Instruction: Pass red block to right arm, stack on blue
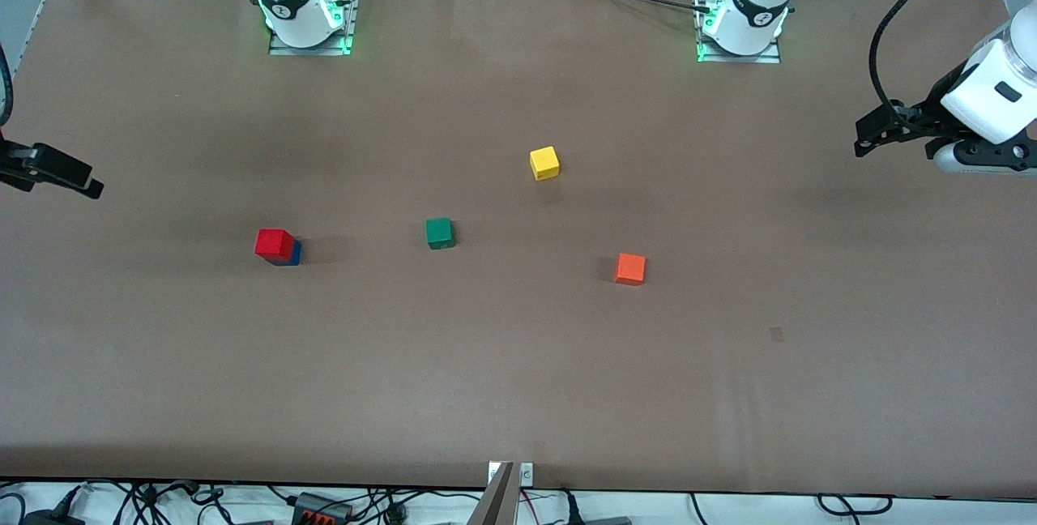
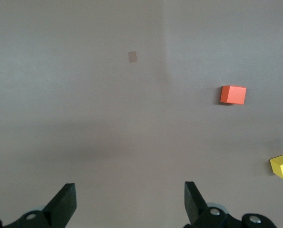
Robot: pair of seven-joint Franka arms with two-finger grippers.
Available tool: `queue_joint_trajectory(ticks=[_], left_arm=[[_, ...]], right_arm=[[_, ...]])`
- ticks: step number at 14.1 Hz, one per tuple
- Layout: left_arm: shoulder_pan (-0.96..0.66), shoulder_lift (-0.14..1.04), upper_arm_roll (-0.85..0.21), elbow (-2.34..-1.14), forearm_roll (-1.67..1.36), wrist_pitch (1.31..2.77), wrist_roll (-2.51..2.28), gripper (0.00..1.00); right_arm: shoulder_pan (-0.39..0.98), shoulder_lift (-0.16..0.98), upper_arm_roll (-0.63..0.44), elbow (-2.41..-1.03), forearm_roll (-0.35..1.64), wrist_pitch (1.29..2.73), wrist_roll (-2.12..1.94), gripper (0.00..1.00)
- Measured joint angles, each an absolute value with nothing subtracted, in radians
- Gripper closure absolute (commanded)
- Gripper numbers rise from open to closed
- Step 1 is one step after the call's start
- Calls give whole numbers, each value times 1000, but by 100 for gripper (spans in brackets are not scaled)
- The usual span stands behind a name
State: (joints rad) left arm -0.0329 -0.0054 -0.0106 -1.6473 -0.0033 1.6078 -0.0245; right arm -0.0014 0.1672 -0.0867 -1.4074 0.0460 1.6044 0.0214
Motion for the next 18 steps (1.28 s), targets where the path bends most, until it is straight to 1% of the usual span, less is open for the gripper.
queue_joint_trajectory(ticks=[4,9,11,18], left_arm=[[-33,-5,-11,-1647,-3,1607,-25,0],[-33,-5,-11,-1647,-3,1606,-25,0],[-33,-5,-11,-1647,-3,1606,-25,0],[-33,-5,-11,-1647,-3,1606,-25,0]], right_arm=[[-3,147,-69,-1438,11,1573,20,0],[-10,55,-68,-1583,5,1612,-15,0],[-10,24,-67,-1617,5,1614,-16,0],[-10,9,-64,-1637,5,1617,-16,0]])
